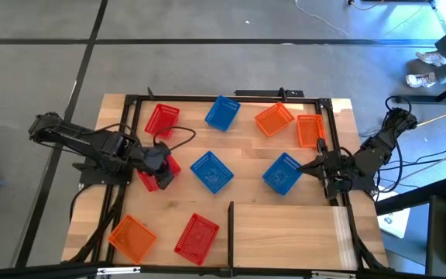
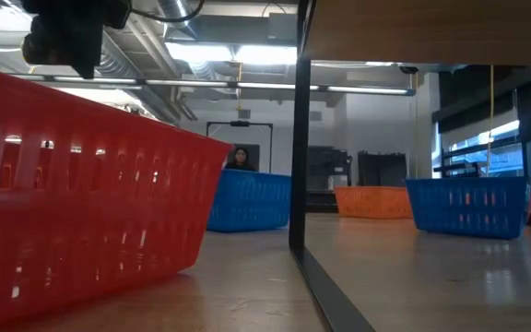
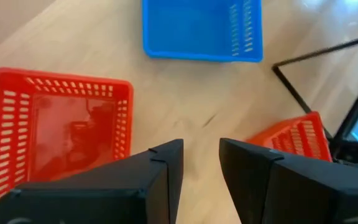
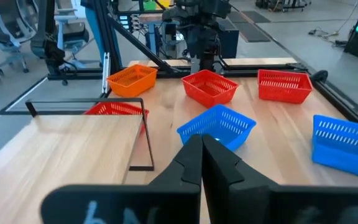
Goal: Stack baskets on shelf by color
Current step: Put the bottom left blue basket on the shelf
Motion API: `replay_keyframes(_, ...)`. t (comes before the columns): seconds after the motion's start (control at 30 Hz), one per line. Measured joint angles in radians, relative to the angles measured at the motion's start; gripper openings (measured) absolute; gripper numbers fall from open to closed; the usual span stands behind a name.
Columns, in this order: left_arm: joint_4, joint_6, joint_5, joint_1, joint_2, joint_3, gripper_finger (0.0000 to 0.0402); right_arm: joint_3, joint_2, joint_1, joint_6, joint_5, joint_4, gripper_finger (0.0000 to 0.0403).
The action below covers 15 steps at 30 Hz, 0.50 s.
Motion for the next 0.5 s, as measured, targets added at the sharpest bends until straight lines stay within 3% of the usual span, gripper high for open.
replay_keyframes(0.3,0.027,-0.098,-0.02,-0.019,0.032,-0.087,0.0094,0.107,0.038,0.0,-0.068,0.001,-0.039,0.0)
replay_keyframes(0.5,0.064,-0.104,-0.017,-0.026,0.086,-0.138,0.0094,0.208,0.088,0.0,-0.076,0.0,-0.156,0.0)
